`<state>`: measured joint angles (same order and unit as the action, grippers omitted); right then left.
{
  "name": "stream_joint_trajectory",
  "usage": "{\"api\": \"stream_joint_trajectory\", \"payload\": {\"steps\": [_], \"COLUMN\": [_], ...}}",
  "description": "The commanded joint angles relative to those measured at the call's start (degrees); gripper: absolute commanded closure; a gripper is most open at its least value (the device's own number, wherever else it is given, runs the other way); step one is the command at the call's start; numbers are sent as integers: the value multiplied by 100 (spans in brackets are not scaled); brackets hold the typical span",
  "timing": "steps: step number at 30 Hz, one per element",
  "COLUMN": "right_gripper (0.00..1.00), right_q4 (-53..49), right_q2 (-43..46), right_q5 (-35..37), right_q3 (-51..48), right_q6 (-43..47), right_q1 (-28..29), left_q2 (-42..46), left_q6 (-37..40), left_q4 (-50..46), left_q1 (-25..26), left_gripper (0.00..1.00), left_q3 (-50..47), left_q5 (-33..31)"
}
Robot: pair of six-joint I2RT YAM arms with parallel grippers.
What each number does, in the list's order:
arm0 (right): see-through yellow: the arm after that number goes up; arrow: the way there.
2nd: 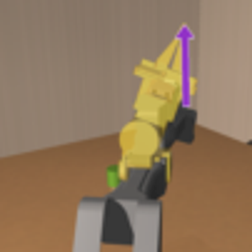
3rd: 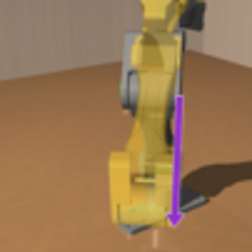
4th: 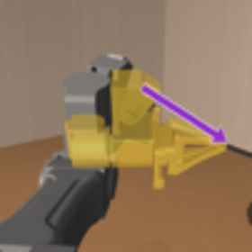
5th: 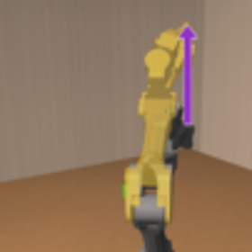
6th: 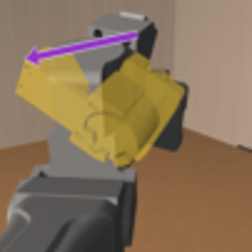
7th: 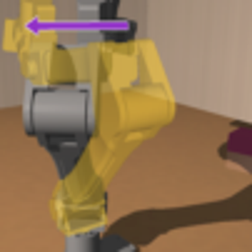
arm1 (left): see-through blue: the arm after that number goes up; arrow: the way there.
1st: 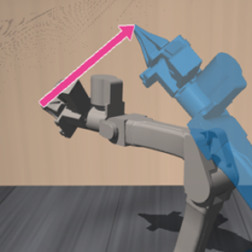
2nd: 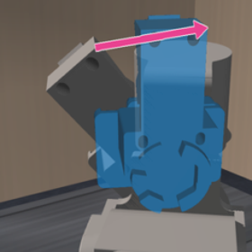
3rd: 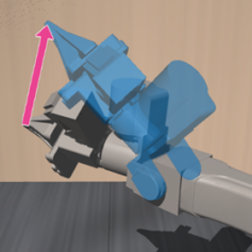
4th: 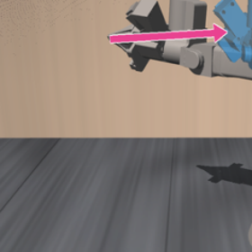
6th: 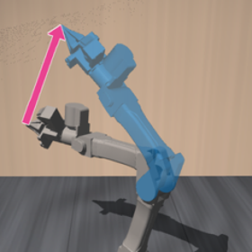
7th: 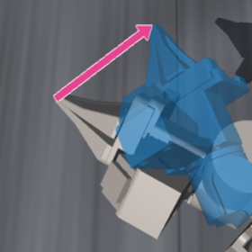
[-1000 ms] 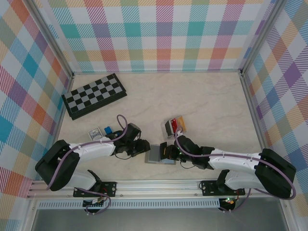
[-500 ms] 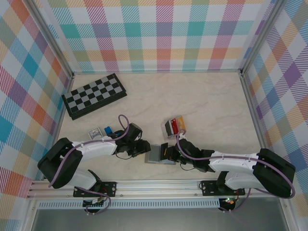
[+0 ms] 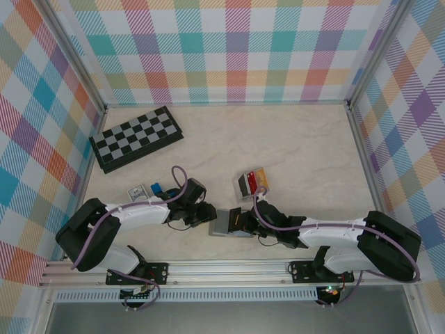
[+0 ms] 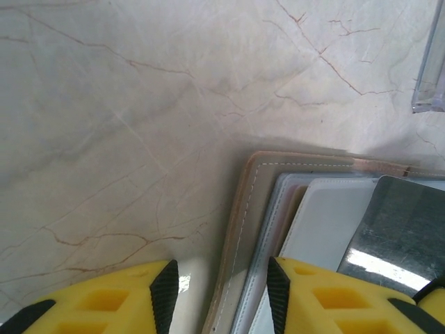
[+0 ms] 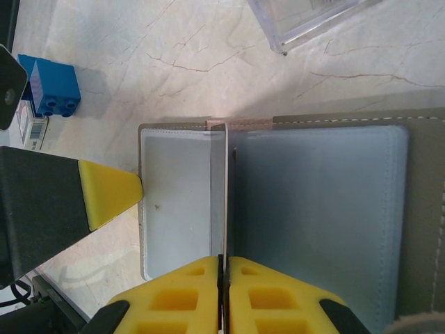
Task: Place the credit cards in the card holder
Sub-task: Insert the credit card into the card slot.
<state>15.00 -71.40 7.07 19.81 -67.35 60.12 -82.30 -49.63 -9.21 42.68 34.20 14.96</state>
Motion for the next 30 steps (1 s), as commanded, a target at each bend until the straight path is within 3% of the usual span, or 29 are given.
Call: {"api": "stream_joint_trajectory", "payload": {"steps": [1, 8, 13, 20, 30], "right_gripper": [90, 90, 91, 90, 84], "right_q4": [-183, -146, -407, 153, 130], "right_q2": [-96, -325, -150, -672, -1142], "right_q5": [-68, -480, -322, -665, -719], "right_q3": [31, 210, 96, 260, 759], "right_q6": [-246, -465, -817, -519, -332], "right_q1": [48, 45, 63, 77, 76], "left_q2": [-381, -396, -363, -333, -221], "left_q6": [80, -9, -72, -99, -170], "left_q4": [313, 329, 328, 367, 382], "left_q1": [256, 302, 320, 347, 391], "left_gripper": [61, 66, 68, 68, 68], "left_q3": [-3, -40, -117, -126, -141], "left_q5": [217, 163, 79, 84, -1]}}
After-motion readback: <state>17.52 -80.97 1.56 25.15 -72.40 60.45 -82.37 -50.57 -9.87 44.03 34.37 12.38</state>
